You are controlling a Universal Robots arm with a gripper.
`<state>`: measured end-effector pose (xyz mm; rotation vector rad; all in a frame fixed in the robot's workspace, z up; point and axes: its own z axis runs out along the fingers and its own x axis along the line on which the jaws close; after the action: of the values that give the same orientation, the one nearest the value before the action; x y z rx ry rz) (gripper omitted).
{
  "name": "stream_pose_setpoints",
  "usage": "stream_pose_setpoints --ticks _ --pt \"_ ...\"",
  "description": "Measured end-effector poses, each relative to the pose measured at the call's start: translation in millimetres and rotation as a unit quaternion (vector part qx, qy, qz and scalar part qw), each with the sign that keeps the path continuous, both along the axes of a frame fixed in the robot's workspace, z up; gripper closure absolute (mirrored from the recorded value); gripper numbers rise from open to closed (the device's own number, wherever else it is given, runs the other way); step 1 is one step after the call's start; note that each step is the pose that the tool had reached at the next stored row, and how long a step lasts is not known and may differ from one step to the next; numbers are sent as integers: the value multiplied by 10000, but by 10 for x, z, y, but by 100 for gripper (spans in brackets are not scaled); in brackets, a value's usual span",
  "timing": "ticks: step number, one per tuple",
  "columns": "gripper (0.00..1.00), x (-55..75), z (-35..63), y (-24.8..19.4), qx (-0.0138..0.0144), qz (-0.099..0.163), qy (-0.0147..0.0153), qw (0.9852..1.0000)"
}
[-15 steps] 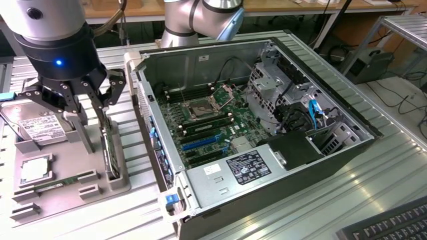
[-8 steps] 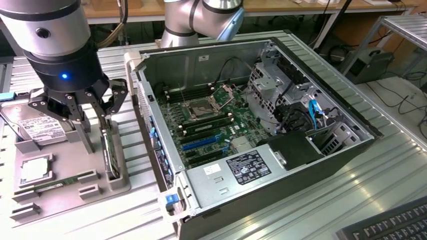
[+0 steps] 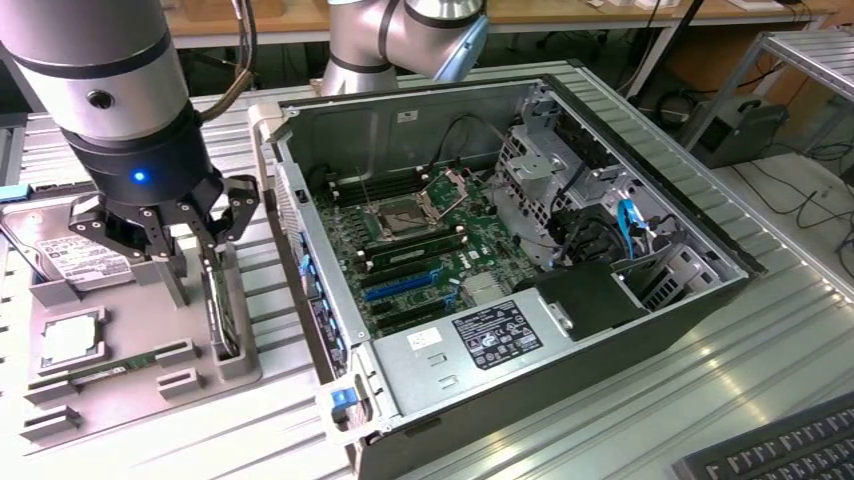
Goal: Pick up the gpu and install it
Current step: 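Pick up the gpu and move the gpu toward the slot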
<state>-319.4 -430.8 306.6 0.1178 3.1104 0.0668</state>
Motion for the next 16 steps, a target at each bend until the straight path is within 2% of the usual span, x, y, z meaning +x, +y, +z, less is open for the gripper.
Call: stream_pose_setpoints --ticks 5,10,16 --pt "64 0 -82 -4 0 0 -16 10000" --pt "64 0 -151 -4 0 1 -55 10000" --pt "64 0 -266 -4 0 2 -75 10000"
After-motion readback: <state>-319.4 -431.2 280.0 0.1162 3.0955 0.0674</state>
